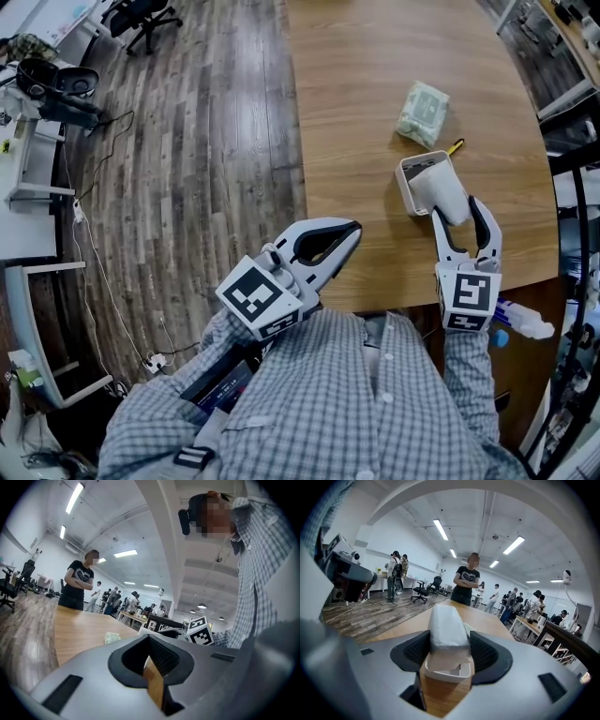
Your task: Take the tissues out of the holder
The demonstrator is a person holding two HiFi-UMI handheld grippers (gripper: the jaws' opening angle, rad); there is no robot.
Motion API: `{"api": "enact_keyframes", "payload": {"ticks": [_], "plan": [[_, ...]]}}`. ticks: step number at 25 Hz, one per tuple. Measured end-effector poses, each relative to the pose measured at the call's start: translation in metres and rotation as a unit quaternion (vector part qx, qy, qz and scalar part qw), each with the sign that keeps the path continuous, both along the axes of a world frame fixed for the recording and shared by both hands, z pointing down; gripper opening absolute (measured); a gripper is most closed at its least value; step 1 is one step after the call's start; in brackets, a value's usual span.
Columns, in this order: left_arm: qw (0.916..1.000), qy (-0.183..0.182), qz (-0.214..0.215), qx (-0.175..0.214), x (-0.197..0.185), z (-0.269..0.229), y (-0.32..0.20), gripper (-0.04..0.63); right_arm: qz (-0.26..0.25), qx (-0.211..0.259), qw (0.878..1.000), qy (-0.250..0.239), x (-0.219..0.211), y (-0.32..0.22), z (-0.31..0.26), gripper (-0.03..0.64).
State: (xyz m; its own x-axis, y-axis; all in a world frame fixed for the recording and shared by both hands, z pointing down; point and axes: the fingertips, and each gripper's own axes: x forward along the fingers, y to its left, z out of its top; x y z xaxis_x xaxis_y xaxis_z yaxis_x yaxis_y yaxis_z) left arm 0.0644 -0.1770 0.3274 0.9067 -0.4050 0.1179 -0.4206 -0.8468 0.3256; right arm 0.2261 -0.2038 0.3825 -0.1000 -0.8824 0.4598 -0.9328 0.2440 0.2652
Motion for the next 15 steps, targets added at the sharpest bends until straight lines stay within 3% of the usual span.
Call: {"api": "enact_keyframes", "payload": {"ticks": [15], "plan": [[0.9998, -0.007, -0.008, 0.016, -0.022, -0.005, 0.008, 0.008, -0.004, 0.031, 0.999, -0.012, -0.019, 0.035, -0.023, 0.272]]}}
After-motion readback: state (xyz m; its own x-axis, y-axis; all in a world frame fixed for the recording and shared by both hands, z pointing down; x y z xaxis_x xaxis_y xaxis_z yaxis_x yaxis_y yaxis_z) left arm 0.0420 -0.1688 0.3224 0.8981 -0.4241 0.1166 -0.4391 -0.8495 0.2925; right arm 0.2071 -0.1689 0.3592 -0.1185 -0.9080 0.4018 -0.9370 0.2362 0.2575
